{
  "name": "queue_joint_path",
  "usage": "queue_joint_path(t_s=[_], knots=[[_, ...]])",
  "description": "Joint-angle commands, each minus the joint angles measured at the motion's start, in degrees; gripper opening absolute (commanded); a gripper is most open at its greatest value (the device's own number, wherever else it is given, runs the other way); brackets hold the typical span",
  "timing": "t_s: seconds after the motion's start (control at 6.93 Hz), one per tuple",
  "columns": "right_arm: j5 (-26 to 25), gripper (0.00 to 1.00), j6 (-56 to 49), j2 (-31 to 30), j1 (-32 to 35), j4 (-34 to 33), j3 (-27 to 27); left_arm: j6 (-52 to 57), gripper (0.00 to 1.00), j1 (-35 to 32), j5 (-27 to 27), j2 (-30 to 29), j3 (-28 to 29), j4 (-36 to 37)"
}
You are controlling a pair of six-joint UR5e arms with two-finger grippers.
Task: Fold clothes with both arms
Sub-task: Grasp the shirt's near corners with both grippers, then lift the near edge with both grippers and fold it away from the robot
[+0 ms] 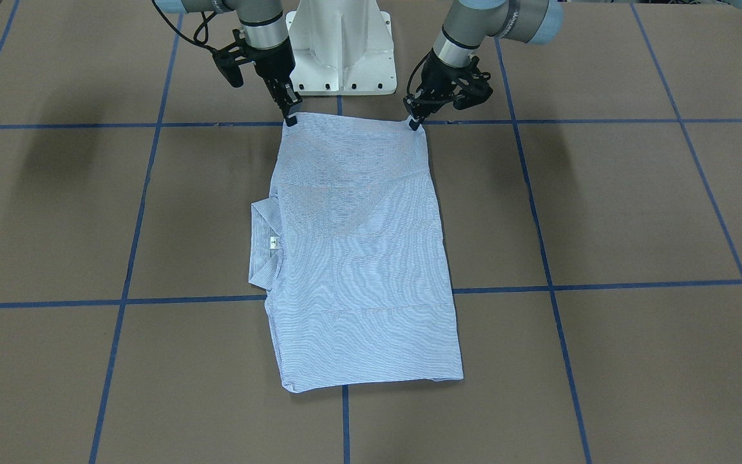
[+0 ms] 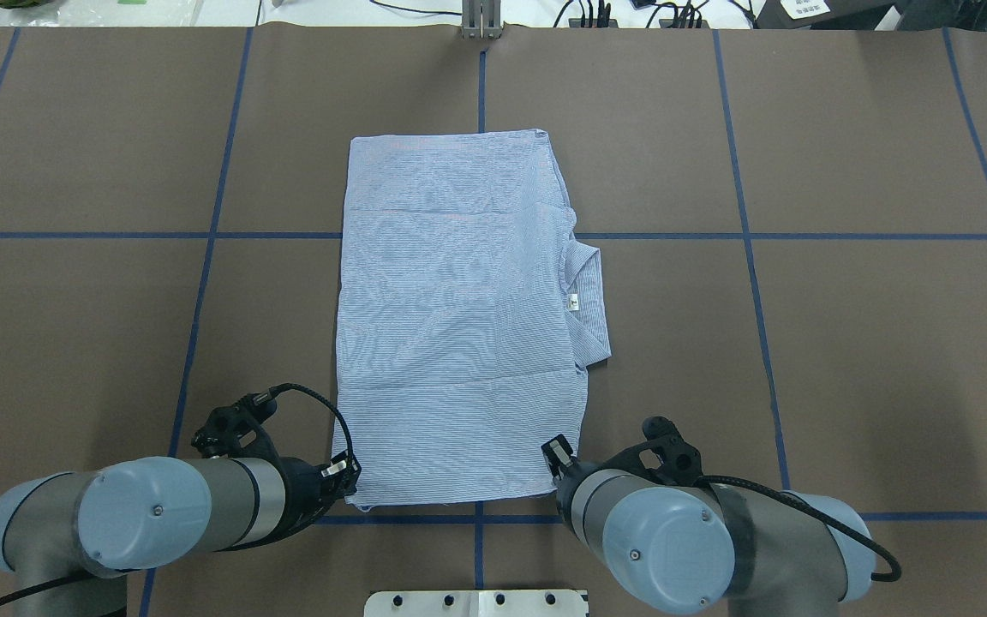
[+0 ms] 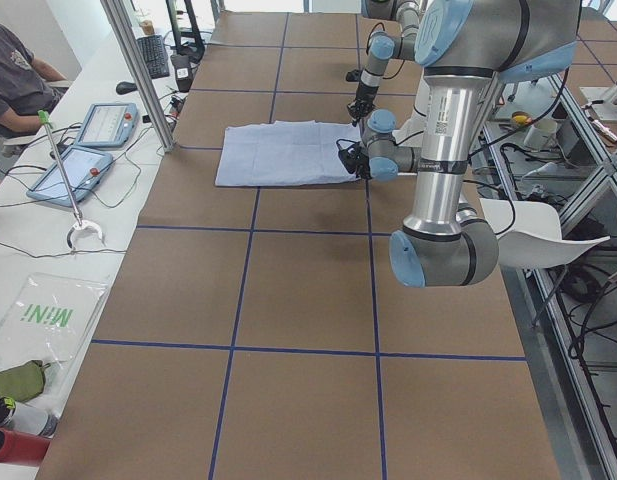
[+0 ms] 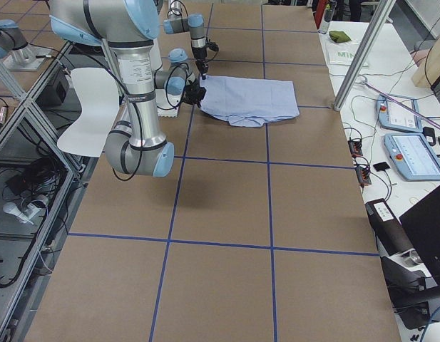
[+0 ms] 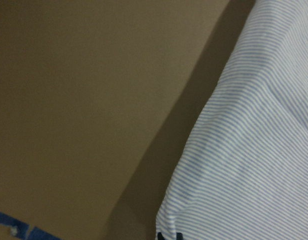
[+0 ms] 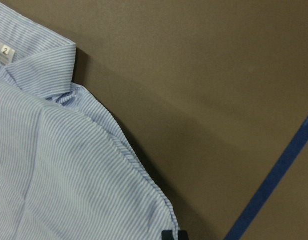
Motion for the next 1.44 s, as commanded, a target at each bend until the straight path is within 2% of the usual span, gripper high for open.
queue_joint_path(t_s=[0.0, 0.14, 0.29, 0.43, 0.58, 0.72, 0.87, 1.01, 1.15, 1.3], knots=[[-2.2, 0.0, 4.4, -6.6, -5.3, -0.6, 7.6, -2.3, 0.0, 1.4, -1.9, 0.3, -7.2, 0.5], [-5.9, 0.0, 7.1, -7.6, -10.1, -5.4, 11.7, -2.6, 0.0, 1.6, -5.9, 0.3, -11.1, 0.6], [-5.9, 0.0, 8.2, -7.6, -11.5, -11.1, 17.0, -4.5, 0.0, 2.7, -6.8, 0.3, -12.2, 1.3], [-5.0, 0.0, 8.0, -7.0, -8.0, -14.2, 19.8, -5.5, 0.0, 2.8, -6.9, -0.1, -13.6, 1.4], [-0.9, 0.0, 7.1, -5.3, -1.5, -14.3, 19.4, -4.7, 0.0, 1.7, -8.4, -0.3, -14.7, 1.5], [6.3, 0.0, 3.3, 0.3, 7.5, -14.4, 15.1, -2.5, 0.0, -3.6, -10.4, -1.6, -14.5, 3.5], [11.0, 0.0, -2.3, 6.2, 14.3, -14.3, 8.9, 1.5, 0.0, -9.0, -13.2, -5.5, -13.1, 6.8], [12.4, 0.0, -4.7, 8.0, 19.0, -13.8, 5.7, 3.0, 0.0, -12.5, -13.6, -8.9, -10.7, 9.9], [14.1, 0.0, -7.9, 11.3, 23.4, -13.9, 2.6, 4.3, 0.0, -15.6, -14.2, -11.7, -6.8, 10.0], [14.9, 0.0, -9.4, 14.9, 25.2, -13.7, -3.6, 7.4, 0.0, -19.9, -16.3, -13.3, -3.5, 10.0]])
